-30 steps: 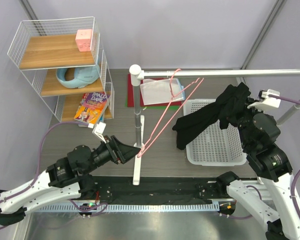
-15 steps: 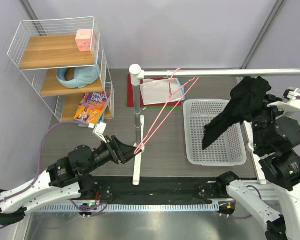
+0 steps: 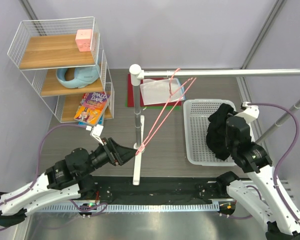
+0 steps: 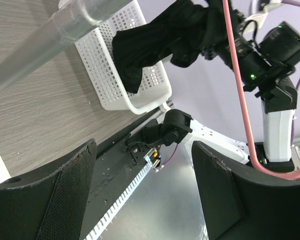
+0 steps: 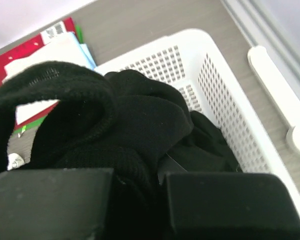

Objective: Remove the tank top from the hanger

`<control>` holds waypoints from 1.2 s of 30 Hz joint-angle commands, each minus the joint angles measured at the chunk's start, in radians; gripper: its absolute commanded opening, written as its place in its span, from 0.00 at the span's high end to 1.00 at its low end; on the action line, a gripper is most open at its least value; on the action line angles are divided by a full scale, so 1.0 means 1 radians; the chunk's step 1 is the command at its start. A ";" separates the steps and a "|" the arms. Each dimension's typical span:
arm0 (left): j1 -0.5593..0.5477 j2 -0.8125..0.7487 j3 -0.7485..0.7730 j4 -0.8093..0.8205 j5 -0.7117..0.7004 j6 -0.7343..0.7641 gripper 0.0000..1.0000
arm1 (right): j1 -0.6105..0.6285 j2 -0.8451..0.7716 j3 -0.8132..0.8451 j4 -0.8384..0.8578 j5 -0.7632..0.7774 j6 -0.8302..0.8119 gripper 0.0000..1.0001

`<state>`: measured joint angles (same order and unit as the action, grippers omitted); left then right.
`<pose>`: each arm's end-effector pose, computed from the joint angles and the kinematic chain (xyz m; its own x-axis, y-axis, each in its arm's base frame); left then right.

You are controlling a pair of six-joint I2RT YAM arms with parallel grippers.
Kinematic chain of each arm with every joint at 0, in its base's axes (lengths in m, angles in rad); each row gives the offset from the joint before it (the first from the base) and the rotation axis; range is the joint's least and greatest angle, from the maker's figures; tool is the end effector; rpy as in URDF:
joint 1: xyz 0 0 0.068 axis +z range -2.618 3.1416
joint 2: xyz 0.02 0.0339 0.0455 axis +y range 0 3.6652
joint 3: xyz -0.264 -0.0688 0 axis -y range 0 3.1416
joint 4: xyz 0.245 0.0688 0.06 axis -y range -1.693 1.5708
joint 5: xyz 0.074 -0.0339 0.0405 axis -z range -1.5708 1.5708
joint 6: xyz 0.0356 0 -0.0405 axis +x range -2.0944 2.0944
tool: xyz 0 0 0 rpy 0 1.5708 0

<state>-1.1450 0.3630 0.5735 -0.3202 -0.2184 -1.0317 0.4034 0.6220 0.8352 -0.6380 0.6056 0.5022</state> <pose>0.0518 -0.0955 0.3052 -0.7099 -0.4632 -0.5306 0.3719 0.3933 -0.8408 0.1241 0.0309 0.3352 -0.2580 0.3202 -0.9116 0.3177 0.9191 0.2329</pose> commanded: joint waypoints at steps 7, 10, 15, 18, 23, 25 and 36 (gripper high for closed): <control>0.001 -0.104 -0.060 -0.043 -0.044 -0.041 0.23 | -0.003 0.084 -0.120 -0.025 0.088 0.335 0.86; 0.001 -0.127 -0.064 -0.060 -0.047 -0.047 0.23 | -0.003 0.145 -0.180 -0.028 0.072 0.464 0.84; 0.001 -0.153 -0.077 -0.077 -0.044 -0.059 0.23 | -0.003 0.280 -0.157 -0.035 0.126 0.388 0.37; 0.001 -0.182 -0.084 -0.100 -0.050 -0.062 0.23 | -0.003 0.301 -0.105 -0.095 0.135 0.357 0.13; 0.001 -0.216 -0.115 -0.100 -0.061 -0.077 0.23 | -0.002 0.263 -0.045 -0.141 0.062 0.271 0.00; 0.001 -0.226 -0.123 -0.105 -0.061 -0.082 0.23 | -0.002 0.233 -0.033 -0.130 -0.027 0.259 0.00; 0.001 -0.277 -0.164 -0.115 -0.059 -0.093 0.22 | -0.002 0.024 -0.166 0.344 -0.910 0.136 0.00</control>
<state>-1.1450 0.1093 0.4305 -0.4442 -0.2615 -1.1149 0.4026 0.7071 0.7498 -0.6308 0.1814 0.6662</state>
